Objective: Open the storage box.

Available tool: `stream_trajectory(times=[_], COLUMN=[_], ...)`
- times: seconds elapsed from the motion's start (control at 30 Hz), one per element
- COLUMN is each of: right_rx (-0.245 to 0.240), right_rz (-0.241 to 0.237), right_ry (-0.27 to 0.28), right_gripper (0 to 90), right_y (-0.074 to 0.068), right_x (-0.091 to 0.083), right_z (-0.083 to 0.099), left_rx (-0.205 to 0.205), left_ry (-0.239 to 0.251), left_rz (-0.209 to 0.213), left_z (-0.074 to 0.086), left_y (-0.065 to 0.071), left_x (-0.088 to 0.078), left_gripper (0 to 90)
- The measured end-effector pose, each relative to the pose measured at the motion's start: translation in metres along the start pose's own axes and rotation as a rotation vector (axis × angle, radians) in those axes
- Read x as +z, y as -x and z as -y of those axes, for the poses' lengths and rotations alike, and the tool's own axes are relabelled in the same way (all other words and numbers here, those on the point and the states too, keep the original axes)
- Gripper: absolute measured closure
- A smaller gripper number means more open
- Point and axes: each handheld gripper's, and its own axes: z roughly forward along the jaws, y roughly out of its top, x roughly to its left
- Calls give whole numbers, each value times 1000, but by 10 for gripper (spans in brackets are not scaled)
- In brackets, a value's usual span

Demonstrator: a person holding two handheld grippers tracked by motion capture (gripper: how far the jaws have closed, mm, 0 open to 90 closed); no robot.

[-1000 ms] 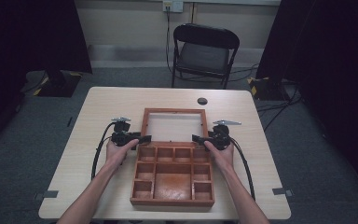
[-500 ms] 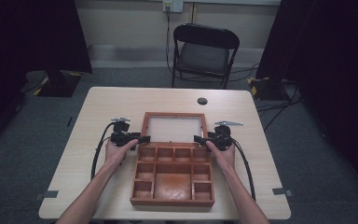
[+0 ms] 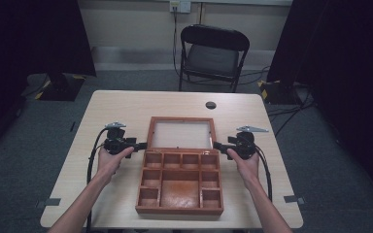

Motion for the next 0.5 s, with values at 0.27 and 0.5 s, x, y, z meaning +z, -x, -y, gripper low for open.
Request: stream_trajectory(times=[0.27, 0.5], right_rx=[-1, -19], right_rz=[23, 58], right_ry=[0, -17], right_gripper=[168, 166], right_y=[5, 6], right_x=[-37, -66], right_z=[15, 33], left_rx=[83, 121], left_ry=[-35, -72], left_rz=[-54, -93], left_z=[10, 29], left_y=[4, 5], left_x=[-23, -37], left_gripper=[277, 263])
